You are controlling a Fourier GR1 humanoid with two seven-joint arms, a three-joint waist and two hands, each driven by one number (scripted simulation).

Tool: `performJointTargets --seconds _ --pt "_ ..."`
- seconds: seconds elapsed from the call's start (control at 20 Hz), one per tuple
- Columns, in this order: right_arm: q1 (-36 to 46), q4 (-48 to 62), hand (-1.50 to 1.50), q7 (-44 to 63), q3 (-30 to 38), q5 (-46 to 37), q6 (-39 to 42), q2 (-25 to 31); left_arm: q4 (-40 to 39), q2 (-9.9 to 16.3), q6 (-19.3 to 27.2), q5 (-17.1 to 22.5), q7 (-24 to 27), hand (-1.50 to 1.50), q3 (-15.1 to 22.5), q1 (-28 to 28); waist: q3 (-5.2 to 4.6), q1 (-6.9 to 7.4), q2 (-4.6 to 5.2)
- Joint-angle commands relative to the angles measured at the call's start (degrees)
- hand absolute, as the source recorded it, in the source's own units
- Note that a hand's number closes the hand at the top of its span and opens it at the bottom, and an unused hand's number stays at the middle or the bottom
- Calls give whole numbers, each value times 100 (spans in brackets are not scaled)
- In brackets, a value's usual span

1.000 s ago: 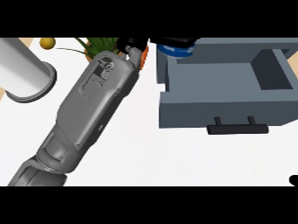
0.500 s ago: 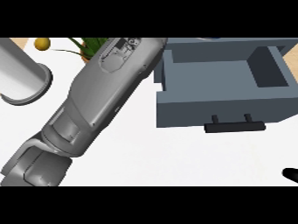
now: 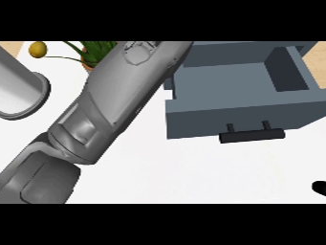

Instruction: Pick up the can, place it into the drawer and close the drawer

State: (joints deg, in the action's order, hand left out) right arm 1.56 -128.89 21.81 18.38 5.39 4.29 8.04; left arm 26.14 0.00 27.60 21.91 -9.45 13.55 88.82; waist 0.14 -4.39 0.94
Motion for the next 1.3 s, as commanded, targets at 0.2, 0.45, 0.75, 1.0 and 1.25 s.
performJointTargets --seconds 0.2,0.45,0.75,1.0,1.25 --pt "294 -44 -150 203 -218 -203 -129 28 -698 0 651 260 137 -150 207 560 3 -150 47" --pt "187 219 -150 -54 -237 -172 47 41 -793 0 884 497 473 -150 328 420 9 -190 75" --pt "798 322 -150 -130 -444 -715 131 476 -817 0 936 723 765 -150 392 296 -1 -104 96" --pt "575 189 -150 -560 -800 -1484 354 699 -874 0 996 977 629 -150 299 538 0 -127 72" --pt "1109 942 -150 -912 -1206 -2493 279 980 -799 0 981 1241 859 -150 248 442 -1 -5 100"
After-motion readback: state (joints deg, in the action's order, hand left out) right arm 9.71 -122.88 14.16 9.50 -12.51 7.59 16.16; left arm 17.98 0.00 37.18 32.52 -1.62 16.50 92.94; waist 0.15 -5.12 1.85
